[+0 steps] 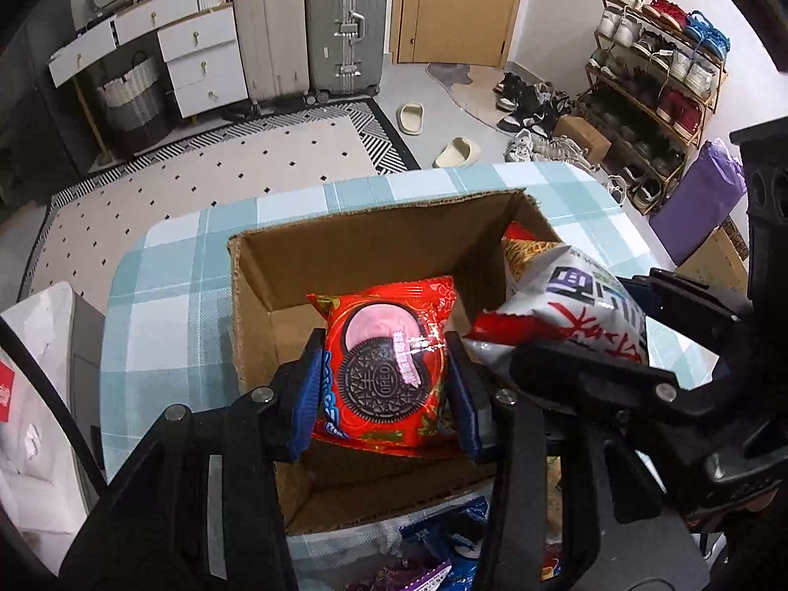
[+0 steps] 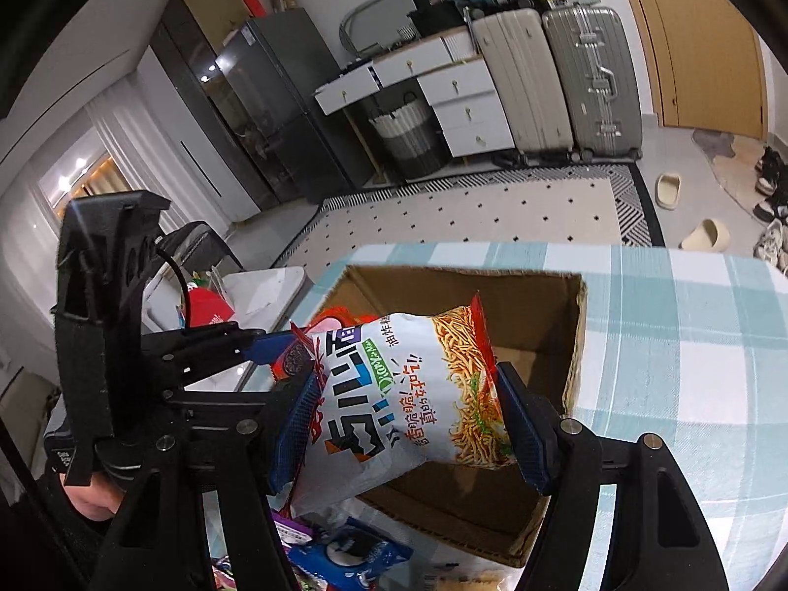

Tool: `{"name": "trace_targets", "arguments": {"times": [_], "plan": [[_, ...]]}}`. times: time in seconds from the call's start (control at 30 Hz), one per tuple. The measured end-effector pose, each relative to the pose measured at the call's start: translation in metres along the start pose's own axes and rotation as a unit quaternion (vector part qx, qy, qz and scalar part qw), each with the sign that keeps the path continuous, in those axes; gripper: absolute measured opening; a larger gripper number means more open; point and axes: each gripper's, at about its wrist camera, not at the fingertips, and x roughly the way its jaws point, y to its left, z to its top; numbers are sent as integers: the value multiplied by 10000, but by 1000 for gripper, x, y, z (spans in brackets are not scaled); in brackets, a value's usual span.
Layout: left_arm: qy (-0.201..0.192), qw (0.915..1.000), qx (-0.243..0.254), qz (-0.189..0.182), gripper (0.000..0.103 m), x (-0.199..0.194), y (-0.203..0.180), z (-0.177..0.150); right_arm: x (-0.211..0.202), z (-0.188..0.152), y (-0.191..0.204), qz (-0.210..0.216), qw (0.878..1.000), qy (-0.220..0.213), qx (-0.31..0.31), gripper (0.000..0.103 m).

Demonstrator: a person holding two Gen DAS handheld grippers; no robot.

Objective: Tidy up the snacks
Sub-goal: 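Carry both packets into the SF box and open both tools, then lift both tools out of the box back toward the snack pile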

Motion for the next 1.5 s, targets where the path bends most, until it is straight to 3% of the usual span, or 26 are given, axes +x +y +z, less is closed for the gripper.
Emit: {"name": "trace_targets", "arguments": {"times": [0.4,0.57,0.73,1.1,1.27,1.37,1.5], "plan": [[186,9998,-30,34,43,26,5,-7,14,-8,-13,-123,9999,96,73,72],[282,9995,-127,64,56,28,6,-7,9,-11,-10,-216,9998,-7,13,77],[139,9998,-136,-16,69,14,8,-13,1,-11,-7,-241,9997,-95,47,85],[-648,9977,-1,215,79,-72,-8,-47,-62,-25,28,-87,9978,-625,-188,86],[-1082,9930,188,447,80,-123,-27,-77,-109,-53,53,-74,9938,-1037,-390,95],[-1233,9917,202,294,81,-151,-39,-93,-135,-73,64,-14,9915,-1236,-406,97],[-1480,9880,231,376,86,-193,-60,-118,-168,-98,78,103,9877,-1512,-377,97]]}}
